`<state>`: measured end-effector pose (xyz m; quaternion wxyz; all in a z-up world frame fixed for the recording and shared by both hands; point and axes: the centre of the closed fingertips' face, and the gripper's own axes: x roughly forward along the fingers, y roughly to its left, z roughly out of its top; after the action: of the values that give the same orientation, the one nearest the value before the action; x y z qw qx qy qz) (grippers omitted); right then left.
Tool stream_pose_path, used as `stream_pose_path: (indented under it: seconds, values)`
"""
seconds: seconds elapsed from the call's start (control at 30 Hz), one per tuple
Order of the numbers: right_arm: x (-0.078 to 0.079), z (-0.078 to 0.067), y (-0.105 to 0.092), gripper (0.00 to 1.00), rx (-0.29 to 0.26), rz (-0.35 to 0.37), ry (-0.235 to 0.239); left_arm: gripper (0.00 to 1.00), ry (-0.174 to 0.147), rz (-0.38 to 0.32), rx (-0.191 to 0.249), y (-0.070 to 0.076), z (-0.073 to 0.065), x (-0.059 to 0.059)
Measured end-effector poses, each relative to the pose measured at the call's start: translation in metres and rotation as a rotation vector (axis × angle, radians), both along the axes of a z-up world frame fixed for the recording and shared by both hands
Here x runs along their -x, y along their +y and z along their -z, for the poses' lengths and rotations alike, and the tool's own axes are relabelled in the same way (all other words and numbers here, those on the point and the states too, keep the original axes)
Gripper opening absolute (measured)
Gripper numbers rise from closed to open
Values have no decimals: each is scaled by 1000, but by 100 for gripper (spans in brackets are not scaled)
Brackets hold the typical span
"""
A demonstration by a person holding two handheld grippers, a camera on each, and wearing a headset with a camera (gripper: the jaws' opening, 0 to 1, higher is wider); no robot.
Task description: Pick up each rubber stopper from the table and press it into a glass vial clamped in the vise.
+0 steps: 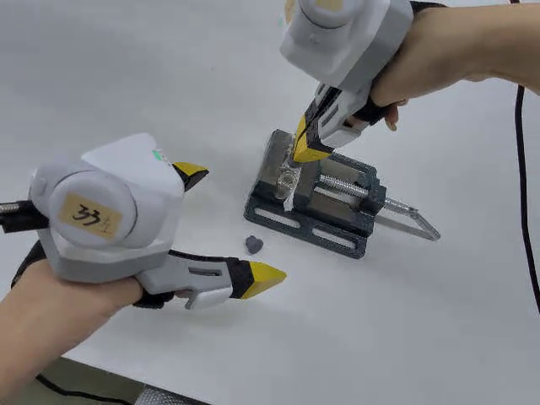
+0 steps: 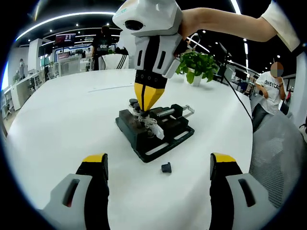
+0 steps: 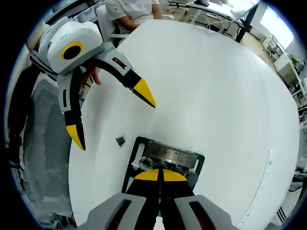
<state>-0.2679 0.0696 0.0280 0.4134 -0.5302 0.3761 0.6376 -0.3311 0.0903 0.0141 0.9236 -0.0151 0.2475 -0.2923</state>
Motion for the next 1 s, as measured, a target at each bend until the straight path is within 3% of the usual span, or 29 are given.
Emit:
stream_pose_path:
  seconds: [0.03,0.23,0.33,0.53,0.9,1.0]
  values:
    - [-1,0,0,0,15,-33,-21,86,2,0,0,0,0,0]
    - [-2,1,0,0,32,28,-20,86,-4,-5,4,0,-2,-2]
    - [-2,3,0,0,50,-13,-61,86,-8,-10,7,0,-3,-3]
    - [-4,4,2,0,89,-15,-94,86,-11,-10,10,-2,-4,-3]
    - [-9,3,-2,0,63,45,-18,86,-34,-20,8,4,-13,-4]
    - [-6,1,-2,0,11,84,13,86,-46,-28,7,7,-21,-3]
